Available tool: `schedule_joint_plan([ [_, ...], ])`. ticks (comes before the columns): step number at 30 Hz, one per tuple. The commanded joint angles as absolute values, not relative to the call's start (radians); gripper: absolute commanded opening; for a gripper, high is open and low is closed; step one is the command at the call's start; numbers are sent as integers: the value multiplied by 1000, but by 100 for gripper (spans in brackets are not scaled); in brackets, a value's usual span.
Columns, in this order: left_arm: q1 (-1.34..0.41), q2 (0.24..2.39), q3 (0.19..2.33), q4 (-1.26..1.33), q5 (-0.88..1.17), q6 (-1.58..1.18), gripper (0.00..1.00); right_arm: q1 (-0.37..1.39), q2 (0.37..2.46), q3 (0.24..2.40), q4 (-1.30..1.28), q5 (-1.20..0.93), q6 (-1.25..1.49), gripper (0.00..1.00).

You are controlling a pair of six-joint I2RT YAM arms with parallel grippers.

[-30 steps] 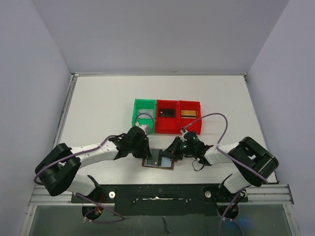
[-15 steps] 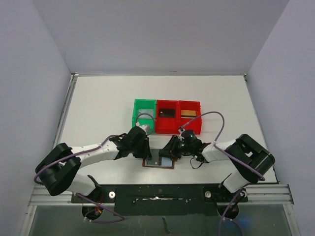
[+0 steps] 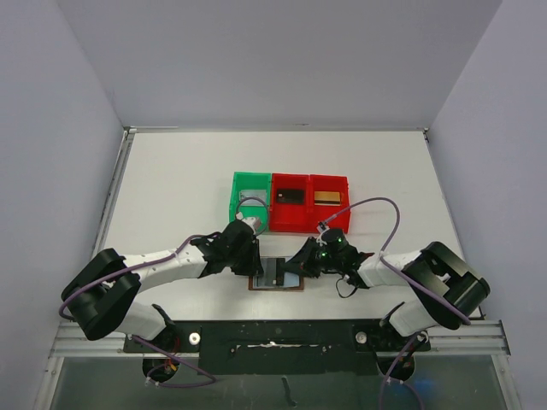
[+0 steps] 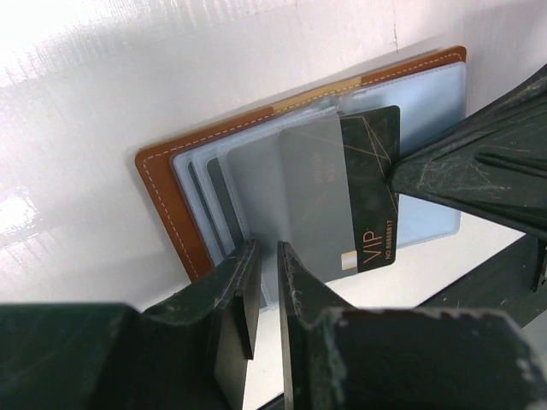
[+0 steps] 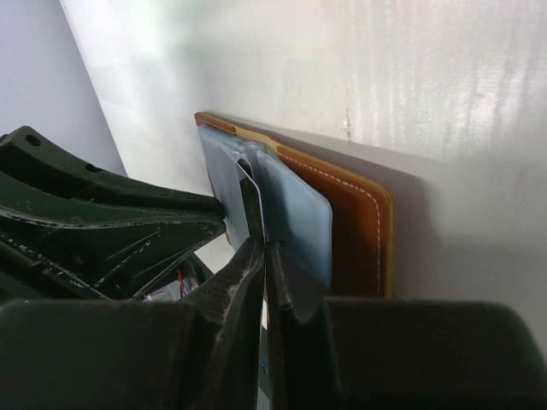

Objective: Take the credit cards out of the card holder

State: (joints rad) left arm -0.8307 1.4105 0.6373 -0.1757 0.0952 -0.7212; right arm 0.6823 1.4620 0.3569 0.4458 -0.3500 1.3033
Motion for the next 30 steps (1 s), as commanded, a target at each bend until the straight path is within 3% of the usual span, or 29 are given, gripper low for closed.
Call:
schedule_joint_plan([
  [1,-841,1414,653,-225,73,-698,14,664,1441,379,444,-374,1268,5],
  [3,-845,1410,688,-239,67,-689,15,663,1455,386,446,-381,1265,5],
  [7,-848,1370,745,-266,50,-680,25,664,1480,396,459,-387,1273,5],
  [13,-850,1363,832,-246,156,-627,33,663,1477,387,454,-380,1278,5],
  [19,-852,1457,845,-283,182,-597,32,656,1478,384,439,-382,1269,5],
  [30,-854,1554,801,-318,138,-606,17,653,1481,382,459,-391,1279,8],
])
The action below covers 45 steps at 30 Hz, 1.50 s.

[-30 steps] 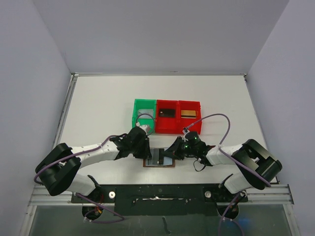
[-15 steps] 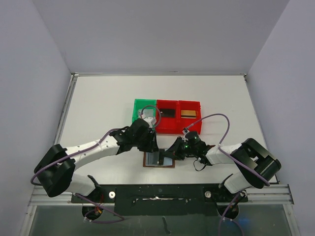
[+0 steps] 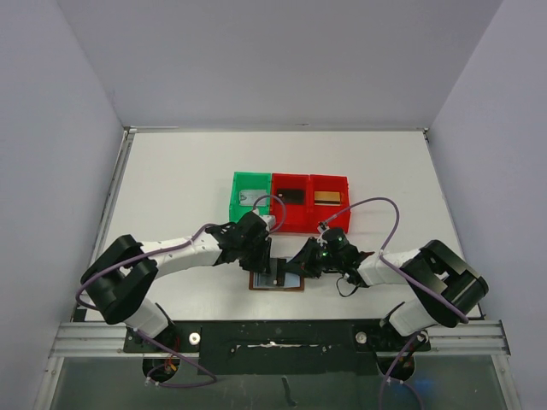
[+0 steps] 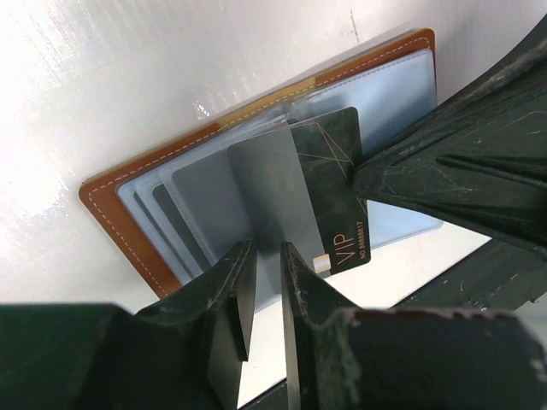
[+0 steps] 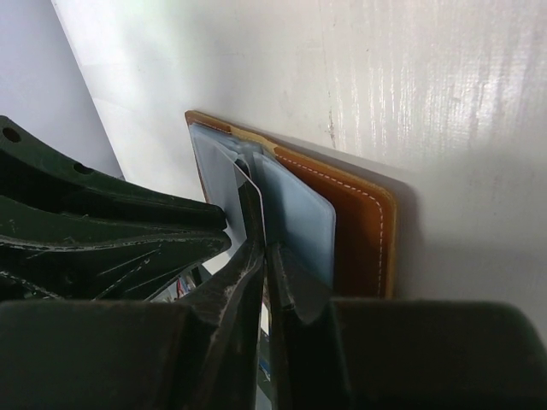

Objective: Take the credit cards out of the card holder

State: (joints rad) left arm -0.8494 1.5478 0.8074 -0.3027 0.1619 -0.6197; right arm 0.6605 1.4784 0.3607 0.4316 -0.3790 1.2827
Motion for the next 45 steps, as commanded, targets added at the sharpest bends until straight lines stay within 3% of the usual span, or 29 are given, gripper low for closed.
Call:
schedule_joint_plan([
  [1,-854,1557,799,-322,134,-606,16,653,1481,381,465,-390,1281,8],
  [9,-855,1545,774,-334,100,-623,13,653,1480,361,529,-406,1292,23],
  [23,-854,1531,754,-318,106,-644,11,687,1537,338,631,-382,1330,24],
  [33,-855,1522,749,-325,105,-646,10,698,1385,340,385,-234,1302,37],
  [40,-854,1523,756,-330,102,-643,10,695,1207,425,11,-84,1225,44],
  [45,-855,1526,759,-327,103,-641,10,696,1115,434,0,-84,1202,50],
])
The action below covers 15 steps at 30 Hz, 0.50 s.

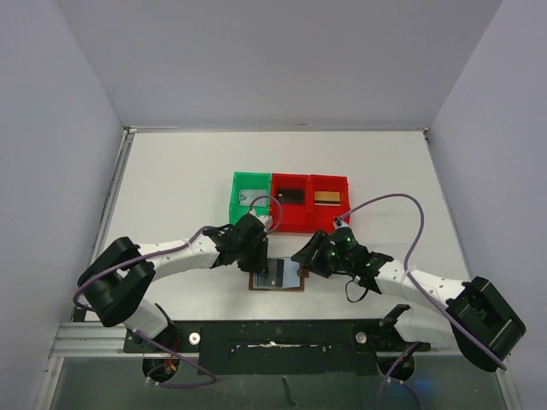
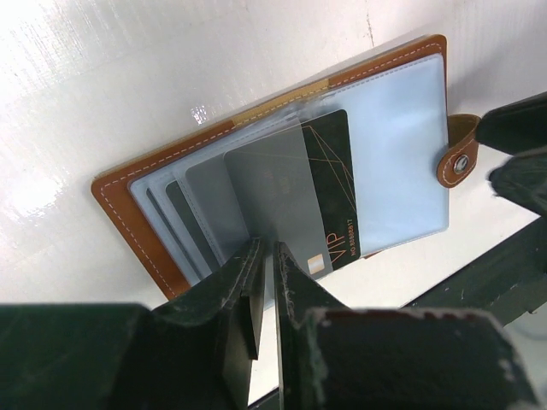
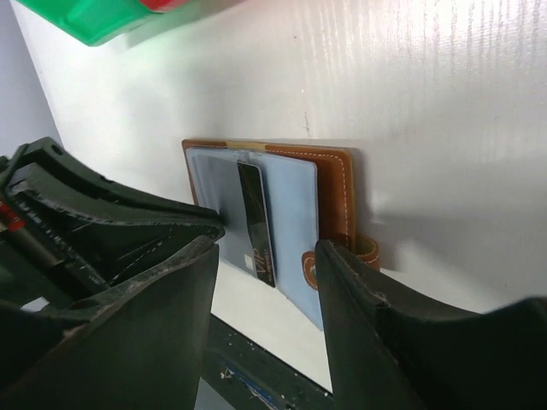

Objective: Take the credit cards out of the card holder

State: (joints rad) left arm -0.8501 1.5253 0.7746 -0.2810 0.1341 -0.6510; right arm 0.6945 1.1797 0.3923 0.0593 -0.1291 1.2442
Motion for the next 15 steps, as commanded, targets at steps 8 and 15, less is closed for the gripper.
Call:
schedule_joint_plan([
  [8,-855,1529,761,-325,104,-641,9,773,1217,460,206,-157,1240,50],
  [15,-855,1526,761,-330,105,-638,9,783,1385,421,360,-193,1316,47],
])
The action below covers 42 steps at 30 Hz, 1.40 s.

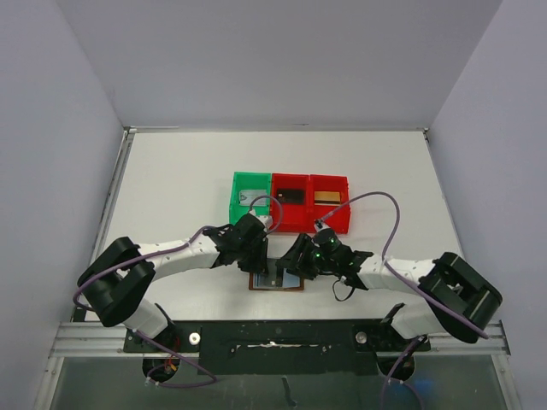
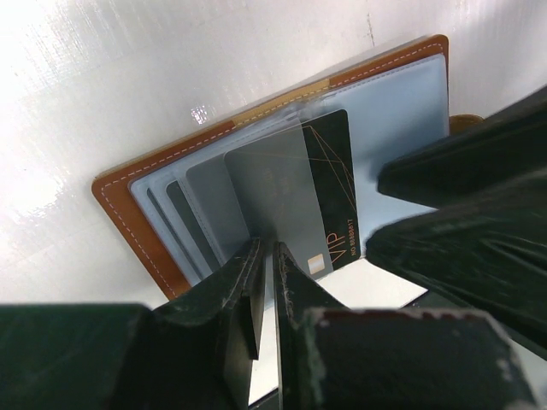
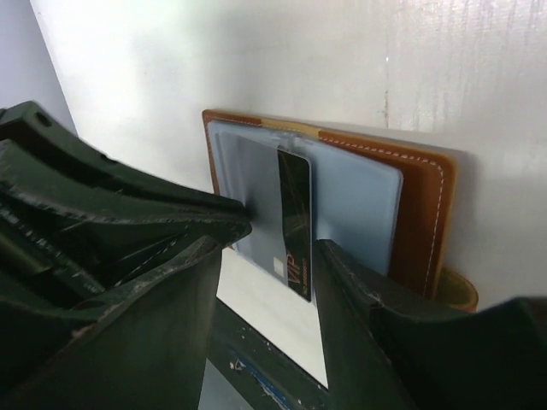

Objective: Take the credit cards out of the card holder

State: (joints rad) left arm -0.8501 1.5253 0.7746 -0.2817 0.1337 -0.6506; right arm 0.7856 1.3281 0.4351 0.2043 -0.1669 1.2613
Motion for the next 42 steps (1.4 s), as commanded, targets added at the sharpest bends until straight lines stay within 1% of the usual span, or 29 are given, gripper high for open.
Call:
schedule_joint_plan([
  [1,-855,1526,760,-328,106,-637,9,781,1406,407,389,-205,1328,47],
  [6,-855,1525,751,-324,106,-641,9,782,1482,391,386,-205,1353,44],
  [10,-855,1520,742,-327,95,-646,9,782,1516,361,403,-187,1373,40],
  [12,-855,1517,728,-323,94,-651,9,778,1533,319,488,-200,1386,37],
  [15,-854,1517,711,-310,97,-657,9,763,1575,276,700,-261,1402,31],
  [19,-855,1527,707,-300,101,-661,9,762,1656,294,847,-336,1393,25],
  [21,-855,1529,711,-299,102,-661,9,759,1692,297,903,-360,1404,18],
  [24,-855,1527,717,-307,97,-661,9,729,1732,232,1038,-370,1449,12],
  [27,-854,1522,712,-307,94,-661,9,687,1748,152,1192,-381,1482,8],
  [30,-855,1527,710,-305,96,-661,9,659,1752,105,1264,-395,1493,5],
  [33,-854,1535,714,-303,100,-660,9,654,1740,91,1264,-396,1489,4],
  [36,-854,1540,723,-304,103,-656,9,658,1716,114,1198,-402,1466,5],
  [39,-854,1542,733,-307,108,-654,9,667,1682,161,1067,-397,1433,9],
  [42,-855,1540,734,-305,112,-653,9,680,1650,190,968,-380,1405,18],
])
